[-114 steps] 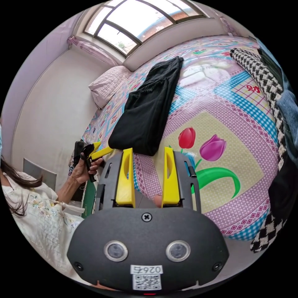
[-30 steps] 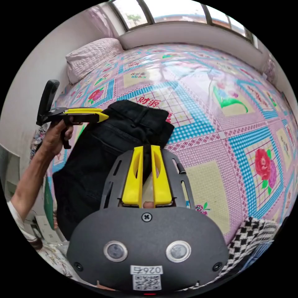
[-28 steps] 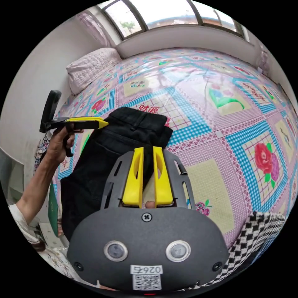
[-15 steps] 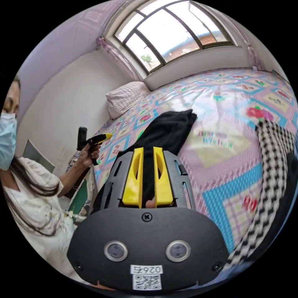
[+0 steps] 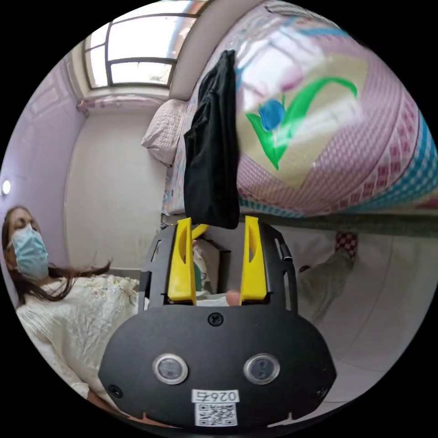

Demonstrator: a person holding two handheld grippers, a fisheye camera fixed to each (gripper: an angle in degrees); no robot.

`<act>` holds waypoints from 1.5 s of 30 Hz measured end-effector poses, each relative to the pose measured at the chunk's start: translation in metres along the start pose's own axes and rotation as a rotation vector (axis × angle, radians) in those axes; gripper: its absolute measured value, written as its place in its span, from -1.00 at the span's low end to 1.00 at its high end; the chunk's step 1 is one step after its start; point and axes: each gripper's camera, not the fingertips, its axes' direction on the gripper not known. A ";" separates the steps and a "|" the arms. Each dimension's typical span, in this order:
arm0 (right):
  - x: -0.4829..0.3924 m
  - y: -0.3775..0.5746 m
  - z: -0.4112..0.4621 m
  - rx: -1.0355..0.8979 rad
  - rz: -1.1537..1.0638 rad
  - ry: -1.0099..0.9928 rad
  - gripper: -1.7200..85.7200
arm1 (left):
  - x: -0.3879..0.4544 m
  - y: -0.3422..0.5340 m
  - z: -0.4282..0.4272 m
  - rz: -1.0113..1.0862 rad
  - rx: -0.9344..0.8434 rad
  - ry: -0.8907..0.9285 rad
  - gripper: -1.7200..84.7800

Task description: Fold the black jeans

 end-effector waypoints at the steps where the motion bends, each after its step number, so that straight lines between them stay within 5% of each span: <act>1: 0.014 -0.001 0.001 0.005 0.044 -0.053 -0.63 | -0.006 -0.011 0.005 0.004 -0.005 0.025 -0.27; 4: 0.041 -0.008 0.001 0.042 0.110 -0.146 -0.58 | -0.019 -0.044 0.014 -0.009 -0.028 0.105 -0.26; 7: 0.054 -0.019 -0.004 0.090 0.140 -0.217 -0.62 | -0.029 -0.072 0.011 -0.036 -0.060 0.199 -0.66; 10: 0.059 -0.032 -0.014 0.118 0.124 -0.230 -0.80 | -0.040 -0.088 -0.001 -0.062 -0.052 0.325 -0.77; 21: 0.010 -0.030 -0.069 0.089 -0.060 -0.103 -0.95 | -0.023 -0.078 -0.073 -0.065 -0.037 0.341 -0.79; 32: -0.031 0.051 -0.133 0.061 -0.116 -0.212 -0.94 | 0.043 -0.021 -0.133 0.070 -0.183 0.317 -0.77; 45: -0.081 -0.137 -0.158 0.174 -0.235 -0.292 -0.93 | 0.095 -0.240 -0.127 0.320 -0.159 0.349 -0.74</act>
